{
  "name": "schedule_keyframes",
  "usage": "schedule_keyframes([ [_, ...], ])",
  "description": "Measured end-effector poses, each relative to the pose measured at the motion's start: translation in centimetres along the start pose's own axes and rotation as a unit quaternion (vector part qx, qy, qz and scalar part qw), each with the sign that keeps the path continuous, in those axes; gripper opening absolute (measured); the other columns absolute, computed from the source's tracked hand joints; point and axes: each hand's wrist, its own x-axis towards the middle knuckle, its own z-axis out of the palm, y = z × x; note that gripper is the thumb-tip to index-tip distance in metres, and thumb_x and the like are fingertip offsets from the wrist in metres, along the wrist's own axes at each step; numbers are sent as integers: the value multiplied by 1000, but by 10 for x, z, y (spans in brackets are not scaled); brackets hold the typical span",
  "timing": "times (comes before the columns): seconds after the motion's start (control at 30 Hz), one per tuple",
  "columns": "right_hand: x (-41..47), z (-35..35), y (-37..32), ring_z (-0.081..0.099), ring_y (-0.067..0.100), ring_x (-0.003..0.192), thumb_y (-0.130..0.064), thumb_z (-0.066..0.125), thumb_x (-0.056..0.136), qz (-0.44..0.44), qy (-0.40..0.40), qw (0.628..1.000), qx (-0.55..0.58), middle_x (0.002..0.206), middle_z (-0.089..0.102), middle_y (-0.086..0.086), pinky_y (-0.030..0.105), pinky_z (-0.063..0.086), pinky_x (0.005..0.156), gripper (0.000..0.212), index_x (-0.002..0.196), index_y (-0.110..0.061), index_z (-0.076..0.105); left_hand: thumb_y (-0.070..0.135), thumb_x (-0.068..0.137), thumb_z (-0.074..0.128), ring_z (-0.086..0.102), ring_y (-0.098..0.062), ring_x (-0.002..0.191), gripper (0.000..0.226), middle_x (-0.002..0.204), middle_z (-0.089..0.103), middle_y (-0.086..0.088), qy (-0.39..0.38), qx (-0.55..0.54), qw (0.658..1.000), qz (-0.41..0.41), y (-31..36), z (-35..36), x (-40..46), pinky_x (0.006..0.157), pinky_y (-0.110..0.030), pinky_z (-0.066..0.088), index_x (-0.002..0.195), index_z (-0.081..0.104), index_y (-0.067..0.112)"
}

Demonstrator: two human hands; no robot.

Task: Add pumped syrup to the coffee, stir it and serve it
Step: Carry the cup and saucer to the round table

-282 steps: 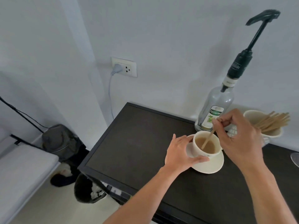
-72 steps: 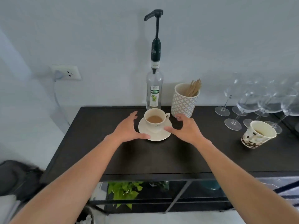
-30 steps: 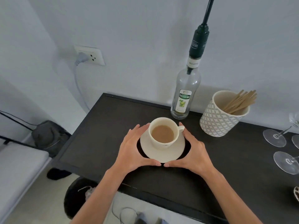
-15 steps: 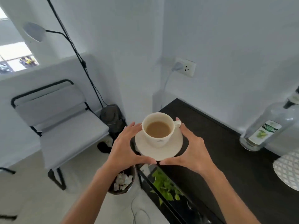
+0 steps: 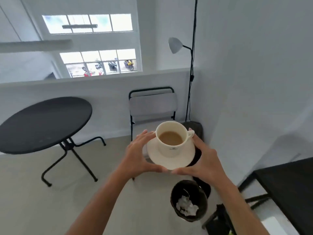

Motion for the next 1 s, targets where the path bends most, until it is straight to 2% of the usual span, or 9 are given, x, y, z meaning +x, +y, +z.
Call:
schedule_keyframes([
  [0.13, 53, 77, -35, 47, -15, 124, -56, 98, 38, -39, -52, 998, 16, 131, 57, -30, 3, 38, 95, 124, 147, -40, 40, 61, 40, 92, 19, 4, 143, 109, 139, 42, 32, 45, 28, 998, -41, -49, -75, -16, 117, -43, 24, 137, 46, 41],
  [0.3, 110, 160, -76, 48, -27, 108, -51, 99, 35, -84, -94, 992, 26, 111, 57, -44, -3, 38, 83, 116, 135, -55, 40, 64, 38, 90, 20, 3, 143, 105, 129, 36, 48, 102, 63, 988, -95, -97, -152, -41, 116, -39, 25, 130, 41, 55],
  [0.4, 140, 202, -102, 43, -33, 105, -52, 99, 35, -113, -132, 984, 28, 118, 53, -42, -8, 32, 82, 126, 145, -48, 38, 67, 37, 88, 22, 2, 143, 105, 131, 38, 45, 141, 74, 980, -123, -120, -190, -54, 116, -43, 28, 131, 41, 54],
  [0.5, 170, 242, -123, 48, -22, 114, -59, 97, 34, -140, -176, 974, 25, 125, 58, -35, -5, 34, 87, 127, 147, -44, 39, 66, 38, 89, 25, 0, 142, 108, 134, 41, 40, 173, 86, 969, -155, -142, -225, -63, 114, -45, 33, 134, 45, 45],
  [0.67, 232, 312, -148, 42, -30, 113, -52, 100, 34, -173, -216, 959, 58, 121, 52, -46, -8, 29, 88, 127, 146, -39, 42, 63, 38, 91, 25, 0, 142, 111, 141, 46, 26, 213, 103, 950, -202, -187, -281, -61, 112, -44, 35, 137, 47, 36],
  [0.77, 277, 355, -164, 35, -31, 121, -58, 97, 34, -195, -242, 948, 64, 139, 48, -35, -10, 24, 91, 134, 152, -35, 36, 62, 38, 91, 28, -1, 141, 110, 134, 41, 38, 234, 109, 942, -216, -221, -317, -48, 111, -44, 37, 137, 48, 36],
  [0.87, 323, 393, -182, 33, -35, 115, -56, 97, 37, -210, -255, 942, 64, 134, 37, -44, -11, 21, 89, 135, 154, -29, 34, 64, 38, 90, 29, -1, 140, 109, 128, 34, 48, 250, 113, 933, -233, -254, -355, -30, 113, -44, 34, 135, 46, 40],
  [0.93, 354, 416, -195, 40, -24, 121, -60, 95, 36, -214, -260, 940, 53, 132, 40, -43, -7, 25, 95, 136, 154, -31, 33, 66, 40, 89, 29, 0, 140, 107, 135, 41, 38, 255, 113, 930, -240, -275, -380, -15, 113, -48, 34, 135, 45, 42],
  [1.0, 382, 439, -207, 46, -4, 131, -67, 92, 35, -214, -264, 940, 46, 136, 46, -36, 13, 36, 109, 137, 154, -36, 31, 66, 41, 89, 30, 0, 140, 107, 139, 45, 28, 262, 115, 925, -249, -297, -404, -1, 113, -50, 34, 135, 44, 43],
])
